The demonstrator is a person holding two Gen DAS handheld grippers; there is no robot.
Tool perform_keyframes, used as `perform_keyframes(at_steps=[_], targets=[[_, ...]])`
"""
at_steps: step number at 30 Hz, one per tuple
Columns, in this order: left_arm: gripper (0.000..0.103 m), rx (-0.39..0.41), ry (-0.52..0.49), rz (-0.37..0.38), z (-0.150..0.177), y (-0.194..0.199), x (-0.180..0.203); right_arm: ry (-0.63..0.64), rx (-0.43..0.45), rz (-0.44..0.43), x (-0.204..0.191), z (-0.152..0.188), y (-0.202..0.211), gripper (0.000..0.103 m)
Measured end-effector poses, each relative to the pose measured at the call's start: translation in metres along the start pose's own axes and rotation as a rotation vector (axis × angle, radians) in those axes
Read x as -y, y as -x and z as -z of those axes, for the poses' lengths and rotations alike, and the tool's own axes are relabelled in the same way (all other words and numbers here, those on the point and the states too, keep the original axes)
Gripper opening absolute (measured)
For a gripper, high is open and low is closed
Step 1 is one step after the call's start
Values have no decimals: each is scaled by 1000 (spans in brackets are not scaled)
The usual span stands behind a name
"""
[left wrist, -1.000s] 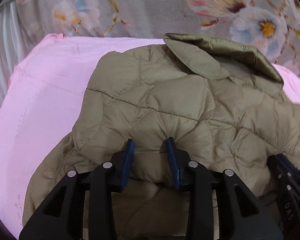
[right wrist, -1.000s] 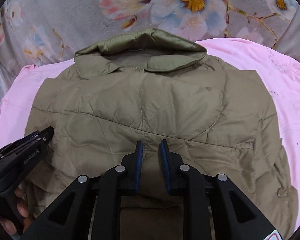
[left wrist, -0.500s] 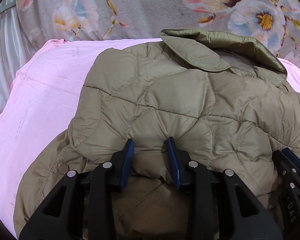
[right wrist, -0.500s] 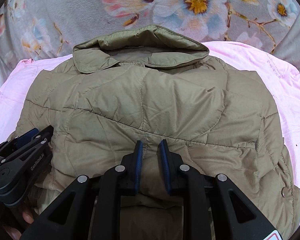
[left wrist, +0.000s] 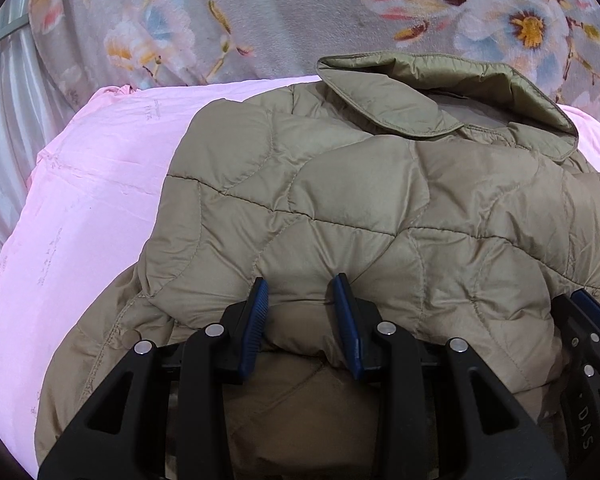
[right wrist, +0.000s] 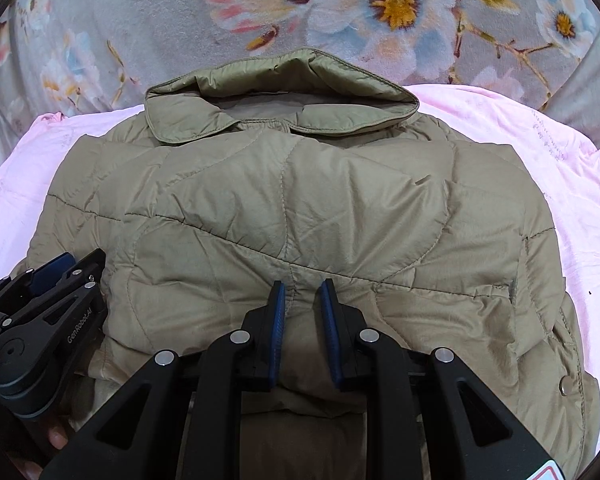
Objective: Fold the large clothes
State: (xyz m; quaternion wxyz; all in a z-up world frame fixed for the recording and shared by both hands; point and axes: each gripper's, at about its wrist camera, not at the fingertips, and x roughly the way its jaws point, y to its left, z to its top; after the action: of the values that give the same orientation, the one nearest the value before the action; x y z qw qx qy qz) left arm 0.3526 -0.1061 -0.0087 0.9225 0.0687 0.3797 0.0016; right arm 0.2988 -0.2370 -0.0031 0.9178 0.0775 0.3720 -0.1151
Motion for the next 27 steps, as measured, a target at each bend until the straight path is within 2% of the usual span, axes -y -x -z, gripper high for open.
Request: perform_keyframes(at_steps=[27], targets=[[33, 2, -26, -29, 1, 1, 6, 5, 2, 7, -2, 1, 1, 20]])
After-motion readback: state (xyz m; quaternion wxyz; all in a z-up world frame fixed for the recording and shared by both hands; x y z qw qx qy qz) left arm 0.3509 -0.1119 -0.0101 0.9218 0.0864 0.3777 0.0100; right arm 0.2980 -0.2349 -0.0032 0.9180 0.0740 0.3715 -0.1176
